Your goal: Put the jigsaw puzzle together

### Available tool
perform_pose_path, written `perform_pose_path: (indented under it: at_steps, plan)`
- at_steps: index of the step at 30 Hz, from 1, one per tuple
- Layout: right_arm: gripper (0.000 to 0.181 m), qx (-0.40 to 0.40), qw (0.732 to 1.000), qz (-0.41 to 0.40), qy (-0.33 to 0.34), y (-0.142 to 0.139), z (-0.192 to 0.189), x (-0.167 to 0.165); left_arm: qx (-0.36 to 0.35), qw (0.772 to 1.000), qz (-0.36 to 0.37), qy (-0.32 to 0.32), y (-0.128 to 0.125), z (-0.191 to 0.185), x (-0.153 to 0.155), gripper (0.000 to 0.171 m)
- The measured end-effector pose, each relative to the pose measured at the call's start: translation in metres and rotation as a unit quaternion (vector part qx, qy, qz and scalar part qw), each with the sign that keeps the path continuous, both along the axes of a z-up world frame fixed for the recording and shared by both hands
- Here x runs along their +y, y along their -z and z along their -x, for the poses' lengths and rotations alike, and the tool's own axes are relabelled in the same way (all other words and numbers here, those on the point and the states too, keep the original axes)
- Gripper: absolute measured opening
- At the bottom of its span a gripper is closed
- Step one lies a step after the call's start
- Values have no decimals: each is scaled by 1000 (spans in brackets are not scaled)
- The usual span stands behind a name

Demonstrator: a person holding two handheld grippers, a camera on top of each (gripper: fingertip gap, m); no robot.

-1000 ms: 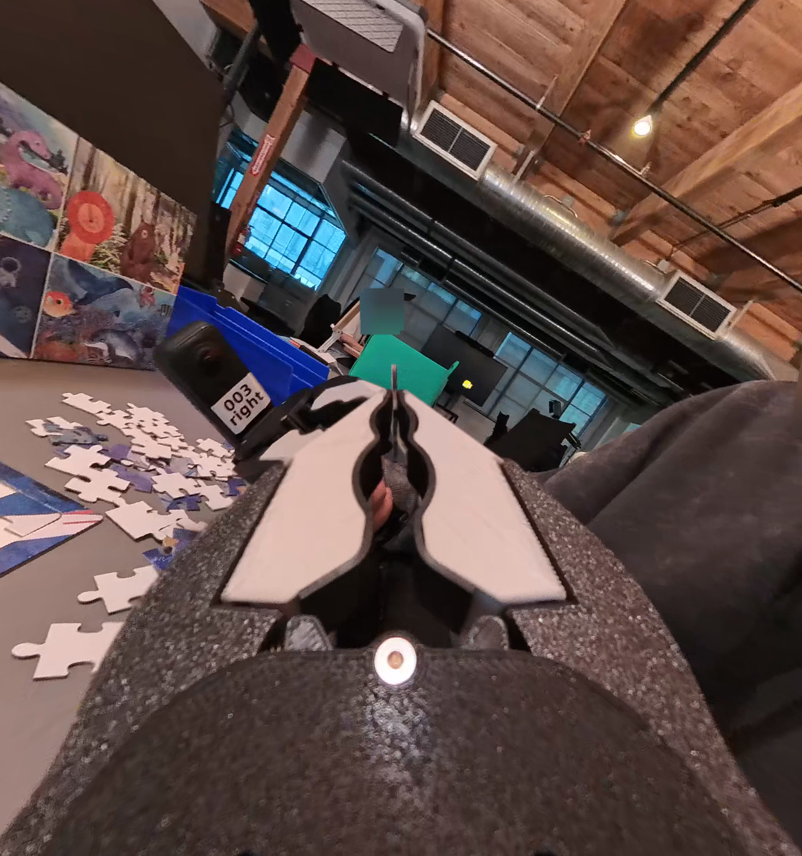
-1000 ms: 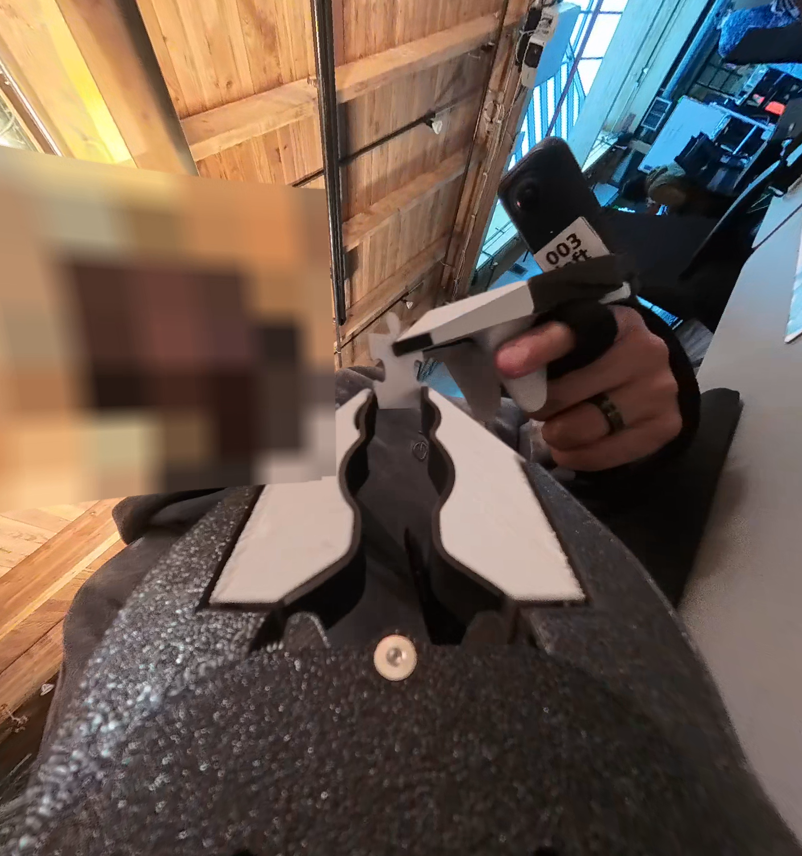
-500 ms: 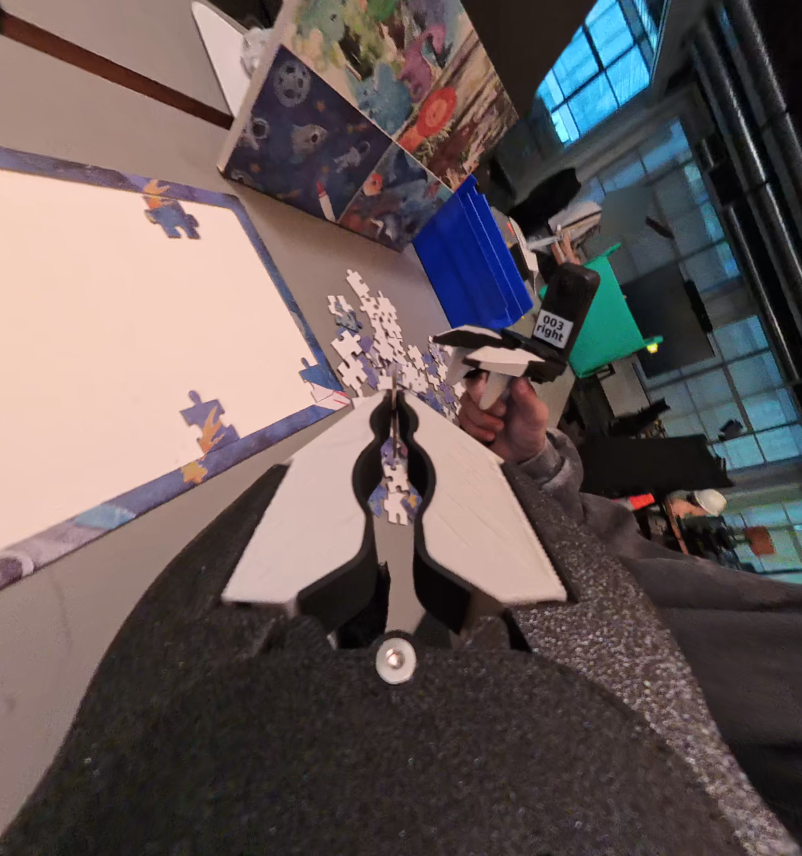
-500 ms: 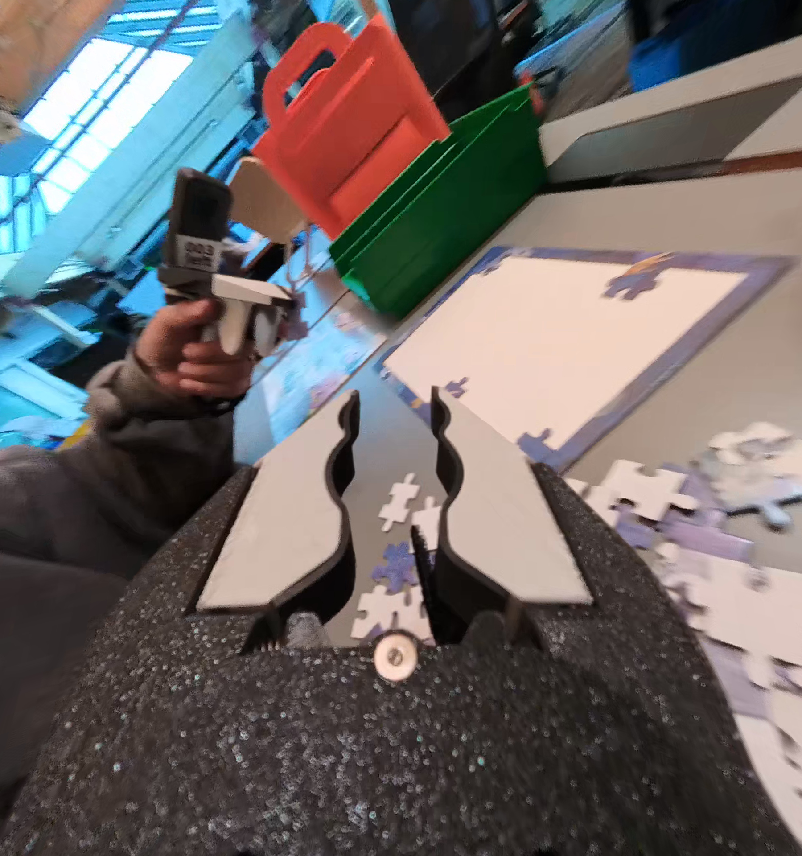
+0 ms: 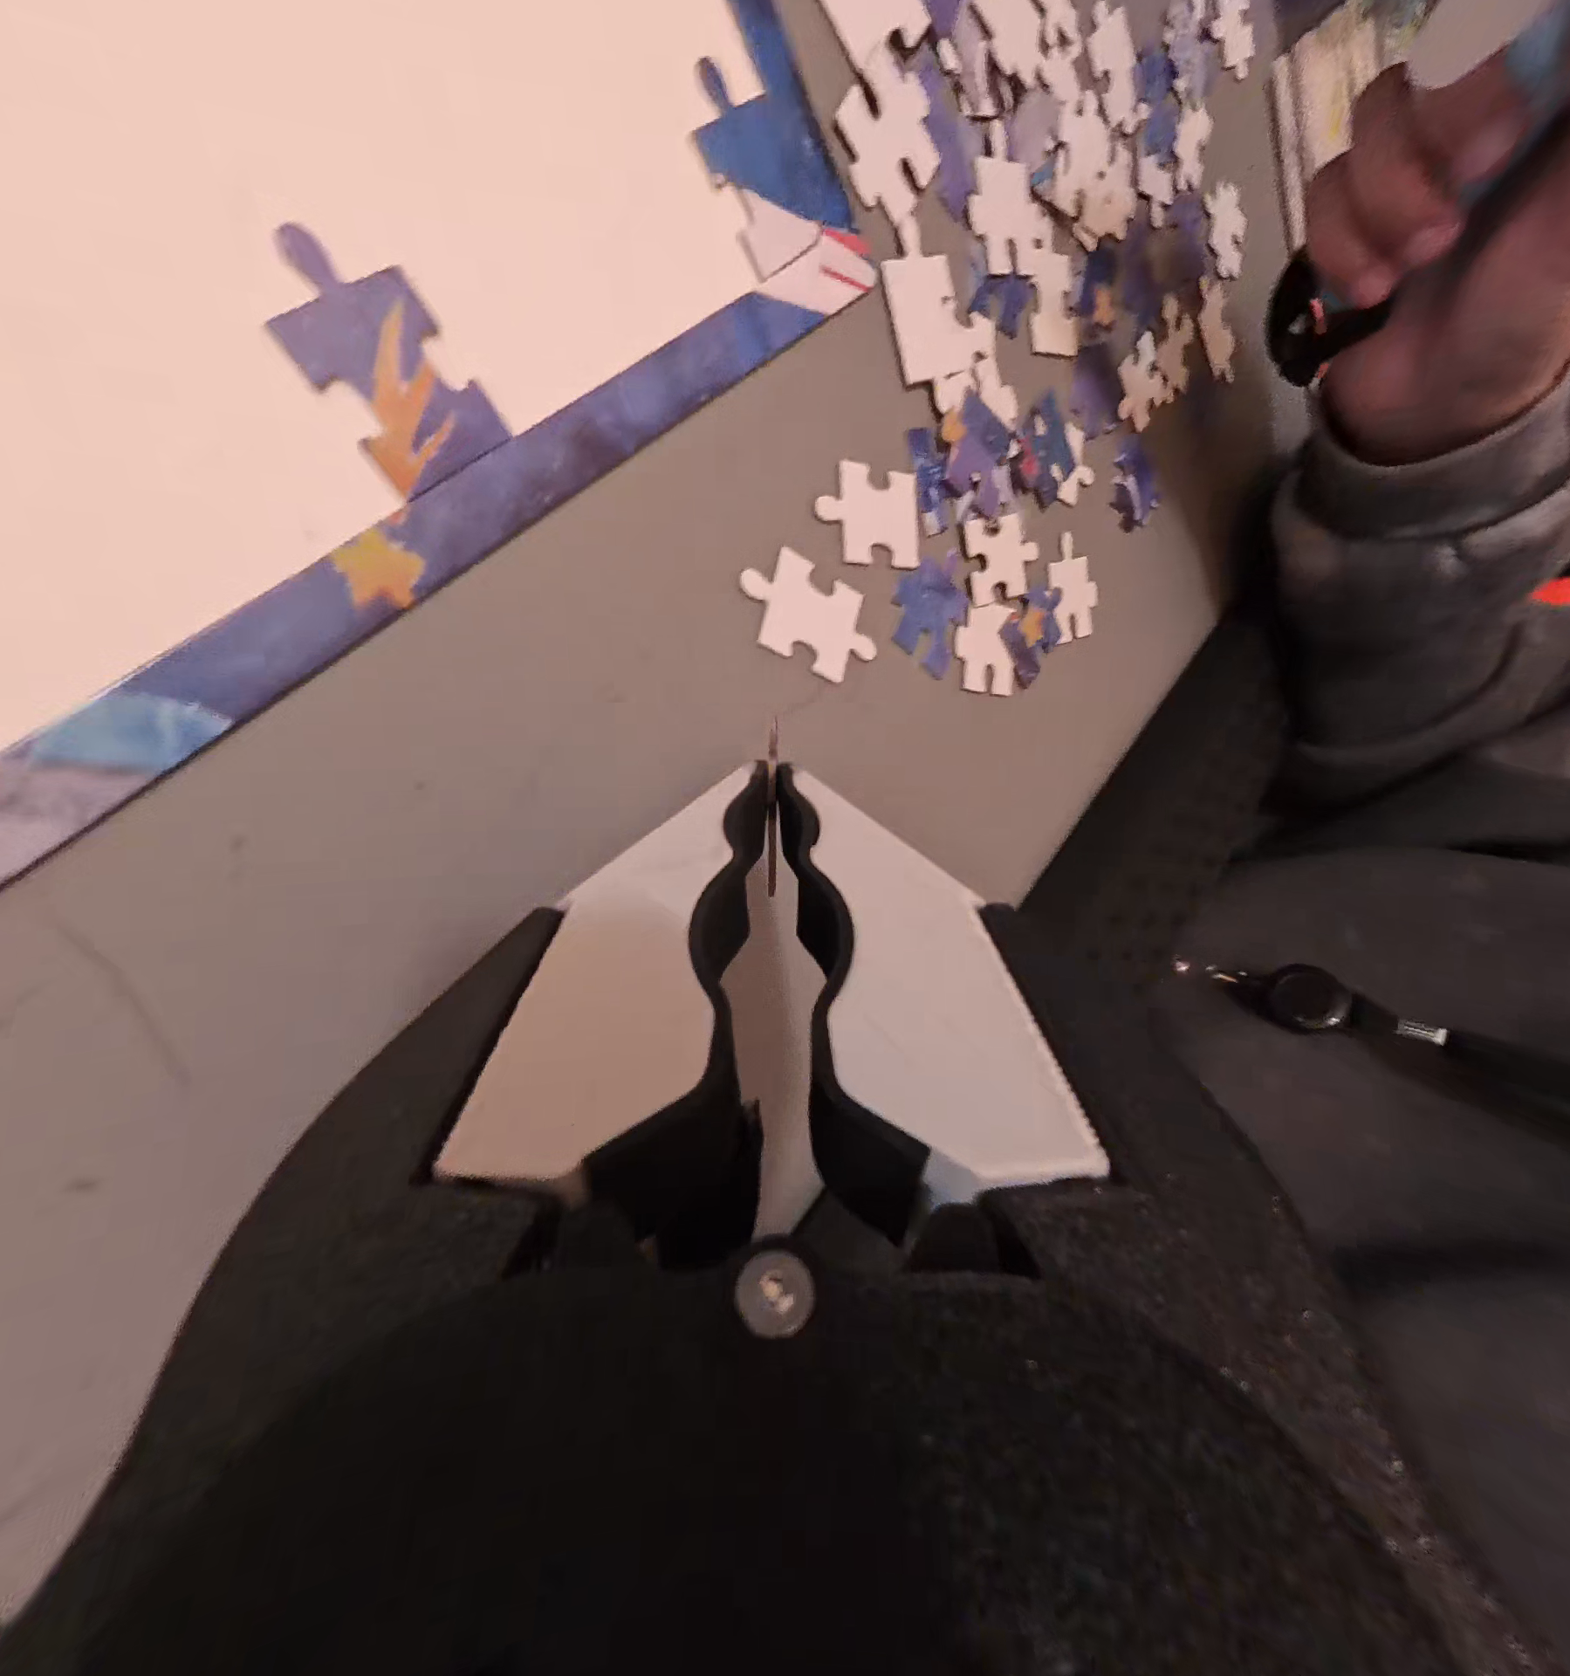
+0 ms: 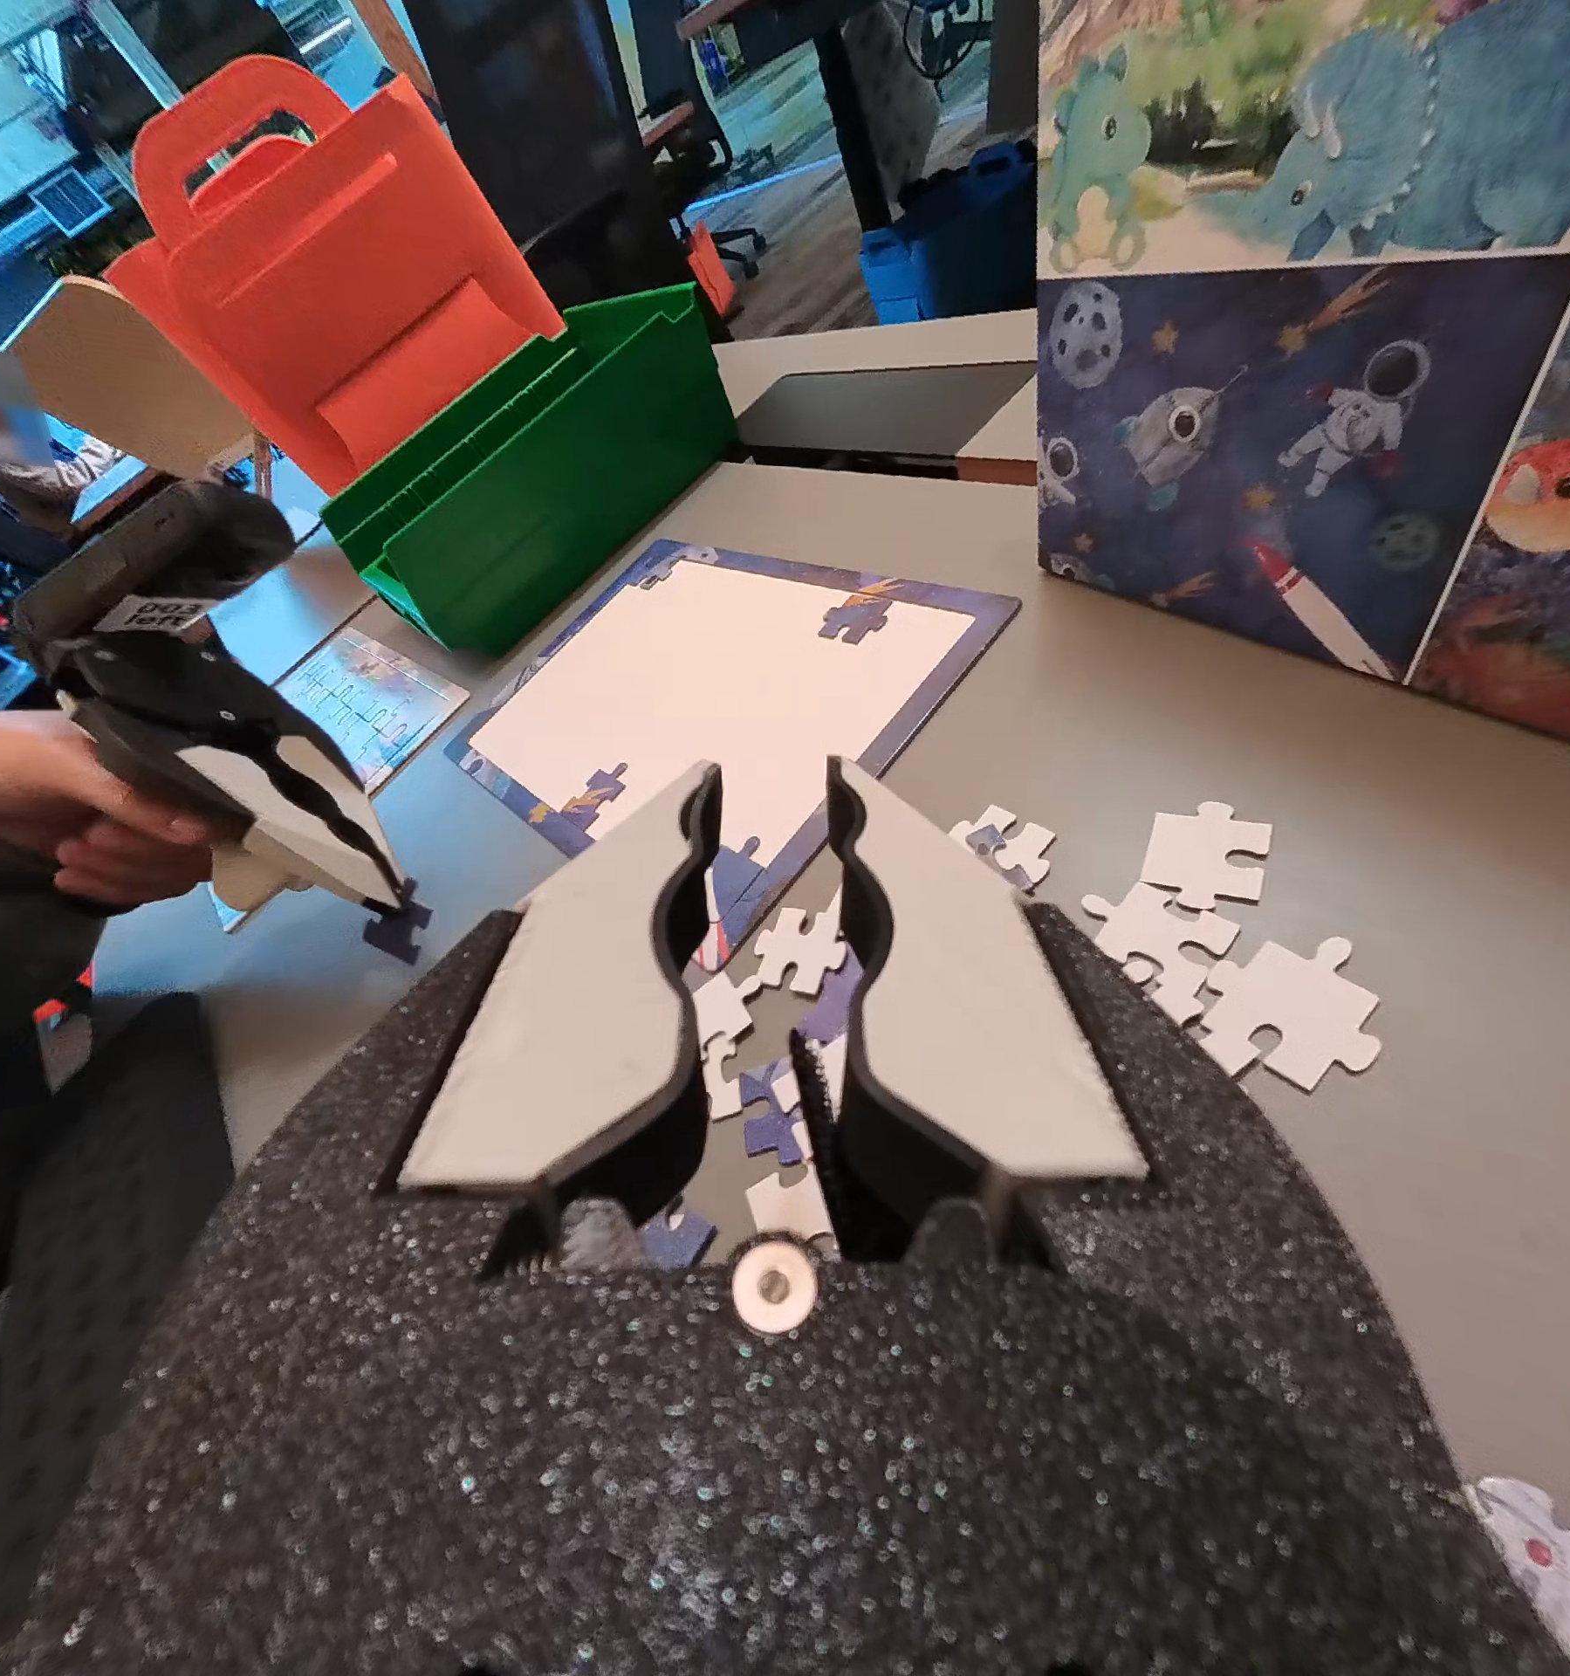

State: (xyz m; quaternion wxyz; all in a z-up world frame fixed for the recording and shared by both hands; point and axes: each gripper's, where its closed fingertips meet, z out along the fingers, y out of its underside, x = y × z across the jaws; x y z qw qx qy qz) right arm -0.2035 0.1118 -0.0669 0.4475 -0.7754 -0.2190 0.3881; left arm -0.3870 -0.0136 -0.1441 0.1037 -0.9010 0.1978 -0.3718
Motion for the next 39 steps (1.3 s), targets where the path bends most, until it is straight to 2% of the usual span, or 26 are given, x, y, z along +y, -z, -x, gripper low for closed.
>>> perform_pose_path:
  at_steps: [4, 8, 11, 13, 17, 18, 21, 23, 25, 29, 32, 35, 39]
  plan:
    - [23, -17, 1000, -5, -9, 2, 5, -4, 30, 999, -24, -11, 6, 13, 1, 5]
    - [22, -32, 999, -17, -12, 3, 7, -5, 78, 995, -56, 17, 18, 19, -3, 10]
    - [22, -43, 999, -21, -7, 3, -1, 0, 133, 986, -94, 23, 27, 27, 3, 21]
    - [22, -44, 999, -27, 10, 1, -14, 8, 178, 973, -146, 21, 26, 35, 14, 26]
    - [22, -37, 998, -1, 53, 8, -42, 25, 244, 927, -283, 36, 7, 38, 34, 30]
    - [22, -26, 998, 7, 56, 9, -44, 26, 238, 922, -303, 45, 3, 29, 33, 30]
    - [22, 8, 999, 27, 45, 8, -39, 23, 160, 938, -300, 74, 2, -15, 15, 38]
    - [22, 3, 999, 28, 36, 10, -33, 20, 134, 940, -300, 96, 9, -35, 7, 45]
    - [22, -17, 999, 23, 27, 14, -28, 17, 146, 939, -297, 95, 20, -41, 11, 51]
    - [22, -28, 999, 18, 23, 15, -26, 16, 142, 941, -291, 95, 29, -52, 8, 50]
    - [22, -26, 999, 21, 25, 14, -27, 17, 168, 933, -306, 84, 34, -53, 8, 42]
    - [22, -27, 999, 21, 22, 14, -26, 16, 164, 936, -302, 75, 34, -57, 5, 32]
    - [22, -30, 999, 18, 11, 14, -20, 12, 147, 942, -294, 72, 33, -57, 4, 31]
